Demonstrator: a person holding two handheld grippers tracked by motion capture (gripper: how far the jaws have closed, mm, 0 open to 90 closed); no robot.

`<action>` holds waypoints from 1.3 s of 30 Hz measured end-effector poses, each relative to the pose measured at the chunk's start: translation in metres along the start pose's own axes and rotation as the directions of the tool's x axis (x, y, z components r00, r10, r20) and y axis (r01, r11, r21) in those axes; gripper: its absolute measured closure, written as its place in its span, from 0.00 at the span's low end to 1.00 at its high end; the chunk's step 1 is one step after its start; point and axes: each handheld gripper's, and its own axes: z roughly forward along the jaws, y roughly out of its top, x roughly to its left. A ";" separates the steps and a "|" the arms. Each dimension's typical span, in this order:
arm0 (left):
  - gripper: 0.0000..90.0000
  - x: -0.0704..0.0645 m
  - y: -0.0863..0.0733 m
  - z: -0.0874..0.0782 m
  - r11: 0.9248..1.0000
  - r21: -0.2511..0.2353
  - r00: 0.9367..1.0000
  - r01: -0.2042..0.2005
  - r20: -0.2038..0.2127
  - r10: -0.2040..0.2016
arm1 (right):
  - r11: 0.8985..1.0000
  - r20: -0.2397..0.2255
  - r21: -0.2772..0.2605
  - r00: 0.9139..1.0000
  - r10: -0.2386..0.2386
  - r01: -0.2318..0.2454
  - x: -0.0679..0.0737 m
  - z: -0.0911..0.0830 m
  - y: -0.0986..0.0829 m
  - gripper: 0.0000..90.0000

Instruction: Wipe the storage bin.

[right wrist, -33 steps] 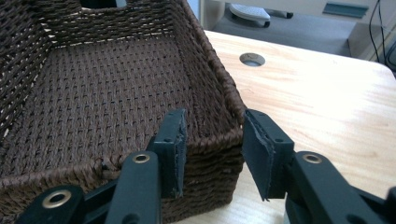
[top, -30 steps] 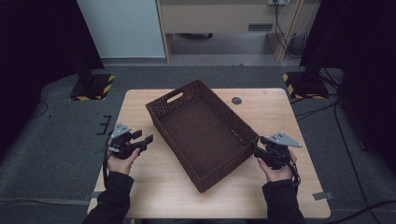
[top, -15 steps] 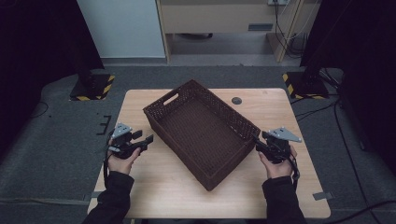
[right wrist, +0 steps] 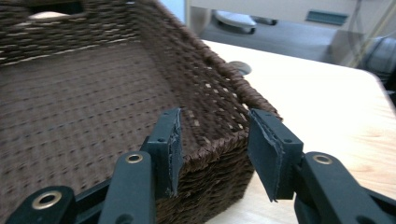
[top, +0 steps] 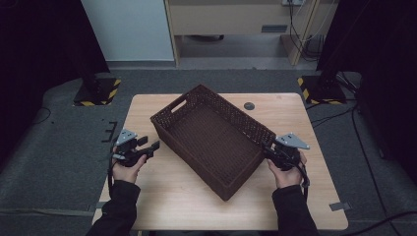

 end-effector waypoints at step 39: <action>0.56 0.020 0.022 0.039 1.000 0.018 0.999 0.021 -0.031 -0.020 | 0.999 -0.037 -0.035 0.999 -0.026 0.024 -0.001 -0.012 0.008 0.53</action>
